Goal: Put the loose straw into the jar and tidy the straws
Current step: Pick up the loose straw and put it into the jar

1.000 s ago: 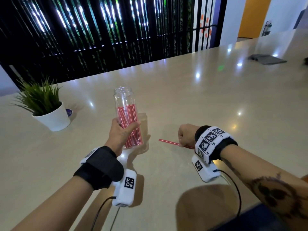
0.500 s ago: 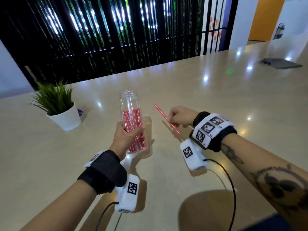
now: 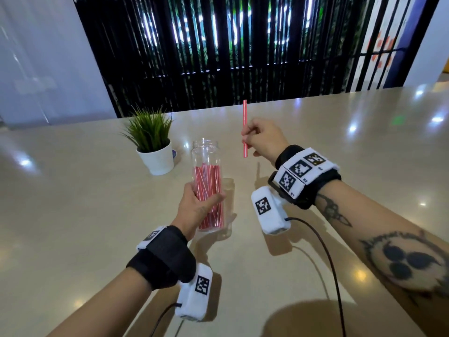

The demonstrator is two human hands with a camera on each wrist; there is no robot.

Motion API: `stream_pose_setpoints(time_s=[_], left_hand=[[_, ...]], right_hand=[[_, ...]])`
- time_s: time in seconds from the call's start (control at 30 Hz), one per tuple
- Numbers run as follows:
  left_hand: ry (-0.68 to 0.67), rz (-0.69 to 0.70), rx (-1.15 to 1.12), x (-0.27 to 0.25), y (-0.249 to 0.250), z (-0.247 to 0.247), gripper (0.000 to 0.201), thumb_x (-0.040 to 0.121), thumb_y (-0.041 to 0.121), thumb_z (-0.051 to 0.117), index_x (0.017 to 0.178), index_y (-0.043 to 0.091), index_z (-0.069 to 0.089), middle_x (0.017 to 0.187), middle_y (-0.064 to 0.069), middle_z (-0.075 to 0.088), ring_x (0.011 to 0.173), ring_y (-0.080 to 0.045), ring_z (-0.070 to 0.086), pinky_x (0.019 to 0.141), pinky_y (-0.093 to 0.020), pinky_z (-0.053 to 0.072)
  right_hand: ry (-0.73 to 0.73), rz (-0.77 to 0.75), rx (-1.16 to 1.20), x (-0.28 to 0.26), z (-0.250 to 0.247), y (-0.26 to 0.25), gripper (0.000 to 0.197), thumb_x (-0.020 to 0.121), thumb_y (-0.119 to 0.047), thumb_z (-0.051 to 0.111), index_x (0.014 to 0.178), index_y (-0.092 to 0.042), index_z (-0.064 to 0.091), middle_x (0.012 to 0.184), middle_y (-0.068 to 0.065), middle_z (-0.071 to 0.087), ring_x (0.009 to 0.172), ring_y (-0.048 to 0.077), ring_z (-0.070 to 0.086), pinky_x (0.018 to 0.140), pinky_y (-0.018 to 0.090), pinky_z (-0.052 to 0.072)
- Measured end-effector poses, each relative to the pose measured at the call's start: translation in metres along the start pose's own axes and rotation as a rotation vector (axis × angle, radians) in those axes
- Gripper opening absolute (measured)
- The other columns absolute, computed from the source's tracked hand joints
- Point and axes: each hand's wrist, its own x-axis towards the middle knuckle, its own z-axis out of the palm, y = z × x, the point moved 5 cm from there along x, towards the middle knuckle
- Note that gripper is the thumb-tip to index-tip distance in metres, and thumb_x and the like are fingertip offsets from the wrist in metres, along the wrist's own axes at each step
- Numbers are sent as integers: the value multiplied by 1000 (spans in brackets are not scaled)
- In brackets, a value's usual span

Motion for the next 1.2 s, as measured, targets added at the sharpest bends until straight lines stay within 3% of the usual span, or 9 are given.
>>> stream_pose_setpoints(time_s=[0.13, 0.37, 0.53, 0.67, 0.87, 0.97, 1.03, 1.13, 1.2], left_hand=[[21, 5, -35, 1, -3, -8, 67, 73, 23, 73, 125, 18, 31, 112, -1, 52, 106, -23, 56, 94, -46, 45], [-21, 35, -53, -3, 0, 2, 63, 77, 16, 70, 126, 14, 31, 104, 5, 52, 92, -9, 56, 86, -39, 46], [-8, 42, -75, -8, 0, 2, 73, 66, 30, 77, 123, 21, 33, 110, 5, 54, 105, -20, 57, 96, -52, 46], [-8, 71, -86, -13, 4, 0, 70, 67, 26, 77, 122, 23, 33, 107, 9, 54, 101, -11, 57, 97, -53, 46], [-16, 104, -76, -17, 7, 0, 77, 67, 25, 75, 130, 20, 32, 116, 8, 55, 103, -4, 56, 96, -45, 46], [-23, 132, -80, -17, 7, 3, 72, 72, 19, 74, 130, 22, 32, 116, 11, 54, 101, 1, 55, 94, -39, 47], [-31, 148, -89, -15, 10, 7, 72, 73, 19, 73, 130, 24, 31, 117, 11, 54, 102, 1, 55, 91, -37, 48], [-29, 186, -118, -11, 15, 10, 67, 73, 15, 73, 126, 28, 32, 115, 10, 54, 94, 5, 58, 81, -24, 50], [-19, 210, -140, -8, 15, 11, 65, 74, 13, 73, 122, 31, 33, 113, 11, 55, 88, 12, 60, 78, -22, 50]], right_hand=[[17, -56, 15, 6, 21, -12, 38, 84, 4, 49, 61, -25, 48, 66, -4, 49, 78, 22, 57, 37, 9, 41], [127, -180, 70, 13, 29, -36, 17, 87, -5, 53, 100, -4, 64, 80, -7, 54, 80, 15, 52, 69, 24, 45], [122, -255, -47, 16, 32, -45, 19, 88, -16, 56, 100, -8, 68, 90, -2, 61, 86, 13, 55, 87, 29, 46], [71, -285, -103, 16, 35, -47, 19, 88, -19, 55, 96, -9, 69, 88, -2, 62, 87, 14, 56, 91, 35, 48], [130, -343, -151, 16, 26, -60, 22, 91, -25, 51, 99, -12, 66, 92, -5, 61, 85, 12, 55, 86, 33, 47], [28, -362, -262, 15, 27, -62, 27, 93, -30, 48, 89, -10, 65, 73, -7, 56, 70, 11, 51, 74, 31, 43], [-64, -352, -351, 10, 32, -60, 41, 94, -35, 44, 82, 1, 62, 62, 0, 53, 59, 17, 47, 66, 32, 40], [-112, -390, -409, 1, 36, -59, 49, 95, -38, 40, 84, 4, 63, 80, 22, 67, 74, 35, 60, 71, 40, 47], [-138, -420, -413, -6, 37, -62, 49, 96, -36, 38, 80, 4, 61, 75, 21, 65, 71, 34, 57, 70, 40, 45]])
